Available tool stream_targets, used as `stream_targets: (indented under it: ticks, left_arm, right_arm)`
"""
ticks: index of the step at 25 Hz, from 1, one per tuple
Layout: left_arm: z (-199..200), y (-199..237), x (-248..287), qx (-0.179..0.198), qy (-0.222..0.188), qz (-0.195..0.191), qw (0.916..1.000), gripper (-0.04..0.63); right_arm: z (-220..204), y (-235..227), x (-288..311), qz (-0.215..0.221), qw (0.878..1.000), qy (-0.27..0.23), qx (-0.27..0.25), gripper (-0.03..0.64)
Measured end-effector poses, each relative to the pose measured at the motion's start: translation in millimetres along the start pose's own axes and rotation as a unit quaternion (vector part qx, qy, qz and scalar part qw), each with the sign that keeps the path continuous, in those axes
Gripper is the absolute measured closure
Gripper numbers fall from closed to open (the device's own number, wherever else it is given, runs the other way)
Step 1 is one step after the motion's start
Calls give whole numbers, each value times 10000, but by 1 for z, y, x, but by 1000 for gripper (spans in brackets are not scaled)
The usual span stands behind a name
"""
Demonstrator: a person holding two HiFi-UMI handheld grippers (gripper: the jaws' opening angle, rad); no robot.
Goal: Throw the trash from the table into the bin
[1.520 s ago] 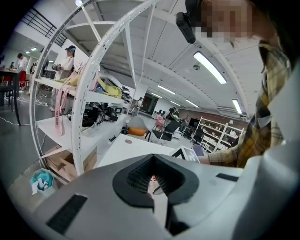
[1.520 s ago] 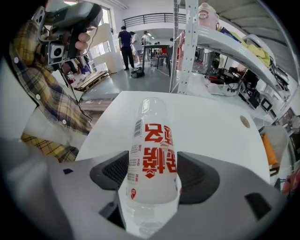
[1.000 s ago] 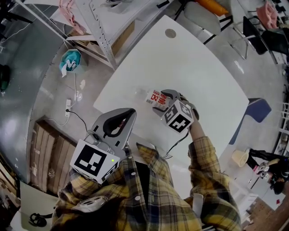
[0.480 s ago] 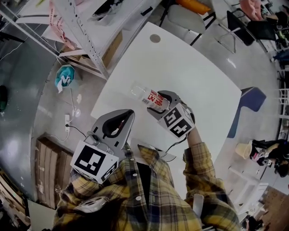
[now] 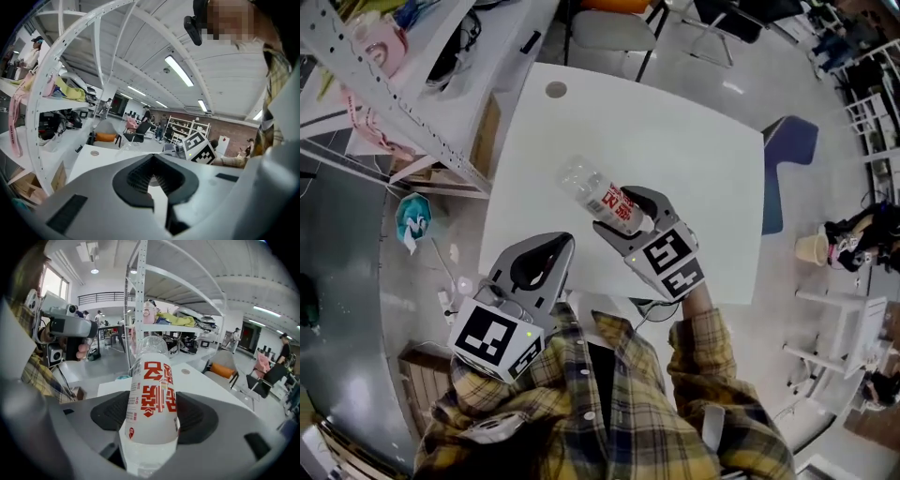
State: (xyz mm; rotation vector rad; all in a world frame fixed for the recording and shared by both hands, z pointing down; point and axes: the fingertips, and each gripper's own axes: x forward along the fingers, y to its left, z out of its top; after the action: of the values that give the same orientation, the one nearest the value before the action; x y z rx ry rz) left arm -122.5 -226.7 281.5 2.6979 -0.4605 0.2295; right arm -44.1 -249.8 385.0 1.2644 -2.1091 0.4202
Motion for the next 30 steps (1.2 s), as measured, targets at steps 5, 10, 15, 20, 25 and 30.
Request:
stream_targets:
  ticks: [5,10,15,20,25,30]
  left_arm:
    - [-6,-21,15,118,292,-825,9961,588]
    - [-20,-45,41,172,576,-1410,9882,589]
    - [-36,-82,69,298,909,-2120,9726,588]
    - [-44,-134,91,438,1054,-2521,9609,589]
    - [-60,-189,109,514,1178,-2737,9532,588]
    - [-78,-256,132,560,1219,-2916,9471,589]
  right_arm:
    - [-17,-10,-44,-853,9927,-208,823,316]
    - [-58,-28,-88,-1537,9770,-234,1462,316]
    - [-103,-37,-138,-2289,9500,-228,2112,316]
    - [-145,-41,-194,-2727,9289,-264,2492,316]
    - [-195,-39,-242,-2958,9125,-298,2809,316]
    - [-245,-36,-299,-3108,9009,-327,3013,316]
